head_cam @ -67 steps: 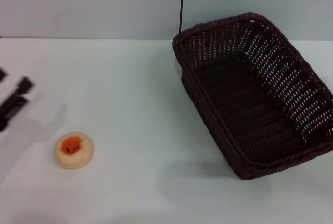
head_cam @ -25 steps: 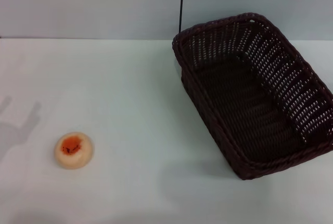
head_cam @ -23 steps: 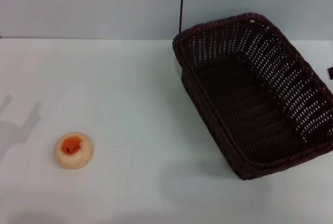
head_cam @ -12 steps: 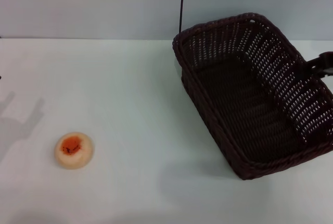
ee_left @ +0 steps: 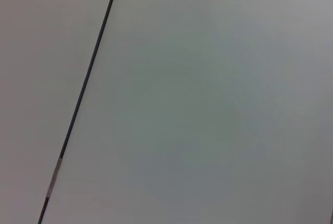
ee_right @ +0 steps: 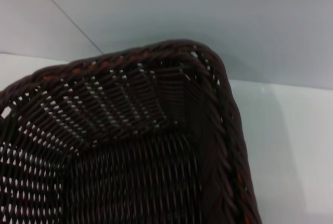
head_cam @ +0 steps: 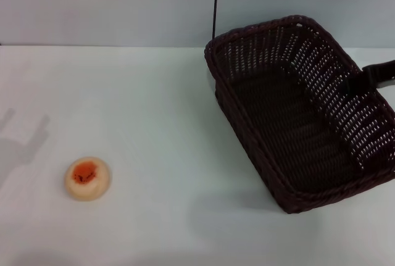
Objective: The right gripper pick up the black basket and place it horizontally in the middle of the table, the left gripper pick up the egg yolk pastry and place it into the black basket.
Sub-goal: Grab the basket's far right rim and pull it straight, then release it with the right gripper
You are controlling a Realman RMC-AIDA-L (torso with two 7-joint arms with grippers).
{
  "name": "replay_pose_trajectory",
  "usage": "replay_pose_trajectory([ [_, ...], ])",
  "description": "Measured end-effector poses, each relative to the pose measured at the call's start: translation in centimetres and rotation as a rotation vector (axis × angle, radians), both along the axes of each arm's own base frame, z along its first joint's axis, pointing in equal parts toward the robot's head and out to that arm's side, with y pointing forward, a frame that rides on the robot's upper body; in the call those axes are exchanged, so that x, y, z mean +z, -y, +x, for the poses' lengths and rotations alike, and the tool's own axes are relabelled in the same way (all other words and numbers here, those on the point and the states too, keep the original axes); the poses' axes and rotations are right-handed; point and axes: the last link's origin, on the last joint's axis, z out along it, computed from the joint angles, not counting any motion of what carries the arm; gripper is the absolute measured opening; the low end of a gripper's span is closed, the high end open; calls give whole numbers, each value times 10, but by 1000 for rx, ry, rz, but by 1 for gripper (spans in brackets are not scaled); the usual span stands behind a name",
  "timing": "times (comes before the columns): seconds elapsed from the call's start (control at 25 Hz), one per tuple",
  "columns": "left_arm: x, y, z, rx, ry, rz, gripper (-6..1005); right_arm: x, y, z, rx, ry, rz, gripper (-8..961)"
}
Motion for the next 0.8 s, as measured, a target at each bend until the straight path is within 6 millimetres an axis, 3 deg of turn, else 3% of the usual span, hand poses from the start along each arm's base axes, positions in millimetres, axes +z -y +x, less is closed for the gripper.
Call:
replay_pose_trajectory([
  [0.36, 1, 2, -2, 7, -5, 4, 754, -4, -9, -16, 100, 32, 2, 332],
  [0.48, 2, 3, -3, 13, -6, 8, 752, -7, -11, -33, 239, 82, -45, 220],
  [0.52, 3, 5, -4, 19, -6, 13, 752, -8, -13, -47, 353, 136, -84, 183],
  [0.64, 4, 6, -5, 23, -5, 17, 750, -10, -15, -59, 458, 163, -123, 174],
  [0.72, 4, 9, -6, 25, -5, 19, 749, -12, -17, -84, 651, 159, -190, 175],
  [0.8, 4, 12, -6, 28, -3, 20, 747, -11, -17, -93, 721, 151, -210, 177],
])
